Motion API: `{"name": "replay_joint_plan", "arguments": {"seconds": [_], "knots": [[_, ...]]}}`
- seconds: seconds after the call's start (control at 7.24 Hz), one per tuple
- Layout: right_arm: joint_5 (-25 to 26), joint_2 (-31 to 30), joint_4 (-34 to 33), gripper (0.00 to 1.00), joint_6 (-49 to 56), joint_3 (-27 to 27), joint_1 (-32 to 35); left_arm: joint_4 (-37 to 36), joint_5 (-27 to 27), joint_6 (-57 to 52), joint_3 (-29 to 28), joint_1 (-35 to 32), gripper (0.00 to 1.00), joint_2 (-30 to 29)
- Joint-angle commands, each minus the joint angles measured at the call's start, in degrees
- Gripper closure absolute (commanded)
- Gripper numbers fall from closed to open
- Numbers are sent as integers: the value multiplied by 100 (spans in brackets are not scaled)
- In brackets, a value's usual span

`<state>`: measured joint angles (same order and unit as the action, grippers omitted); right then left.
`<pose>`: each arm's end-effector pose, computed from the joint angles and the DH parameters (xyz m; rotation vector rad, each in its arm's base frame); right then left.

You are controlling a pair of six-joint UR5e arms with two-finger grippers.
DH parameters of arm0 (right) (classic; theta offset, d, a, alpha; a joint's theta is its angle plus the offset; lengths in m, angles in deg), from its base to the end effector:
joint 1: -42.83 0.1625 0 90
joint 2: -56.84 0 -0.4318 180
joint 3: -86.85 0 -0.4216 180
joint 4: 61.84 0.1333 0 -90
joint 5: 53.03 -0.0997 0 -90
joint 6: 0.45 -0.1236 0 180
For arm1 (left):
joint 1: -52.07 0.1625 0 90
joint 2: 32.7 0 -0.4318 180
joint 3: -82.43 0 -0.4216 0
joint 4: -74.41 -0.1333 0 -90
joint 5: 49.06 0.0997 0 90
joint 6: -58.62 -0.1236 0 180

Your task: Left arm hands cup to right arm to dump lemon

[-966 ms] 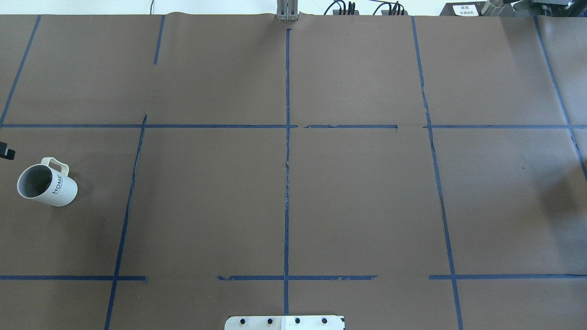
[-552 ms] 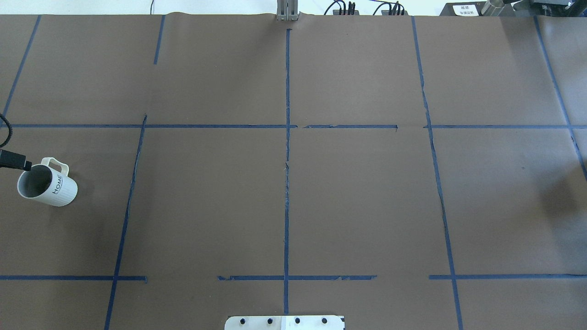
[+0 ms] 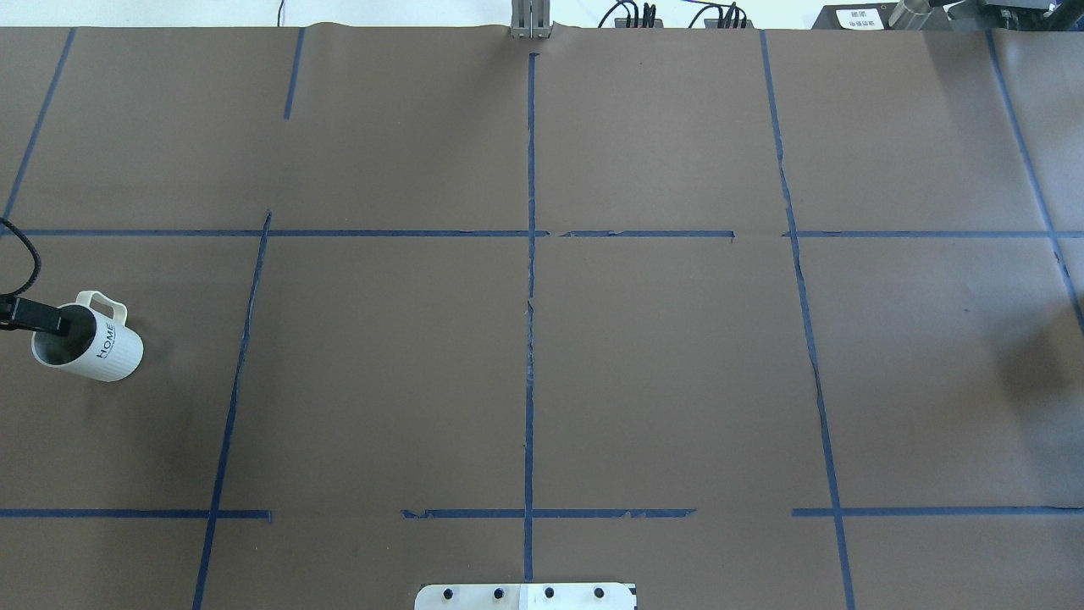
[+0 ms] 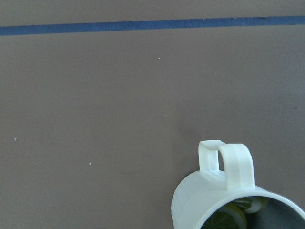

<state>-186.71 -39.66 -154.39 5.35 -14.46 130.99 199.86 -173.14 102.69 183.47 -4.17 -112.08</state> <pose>0.0327 -0.4757 0.6416 0.0639 -0.7612 -0.1418 0.2151 -0.4370 0.6084 0.1111 0.8276 0.0168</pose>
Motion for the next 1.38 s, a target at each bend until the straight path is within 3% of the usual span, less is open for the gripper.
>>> {"name": "replay_joint_plan", "arguments": {"seconds": [0.0,0.14,0.41,0.69,0.97,1.24], "knots": [[0,0,0,0,0,5,0,-3,-11,14,38,35,90,2],[0,0,0,0,0,5,0,-3,-28,14,82,35,99,2],[0,0,9,0,0,5,0,-73,-72,14,292,35,100,2],[9,35,96,0,18,-65,-9,-1007,-493,14,1018,-26,100,-103],[9,218,1513,1,9,40,-498,-2483,-476,22,1295,-140,100,-1047],[0,717,2125,1,-52,75,-947,-3182,-477,974,1321,-176,100,-1963]]}}
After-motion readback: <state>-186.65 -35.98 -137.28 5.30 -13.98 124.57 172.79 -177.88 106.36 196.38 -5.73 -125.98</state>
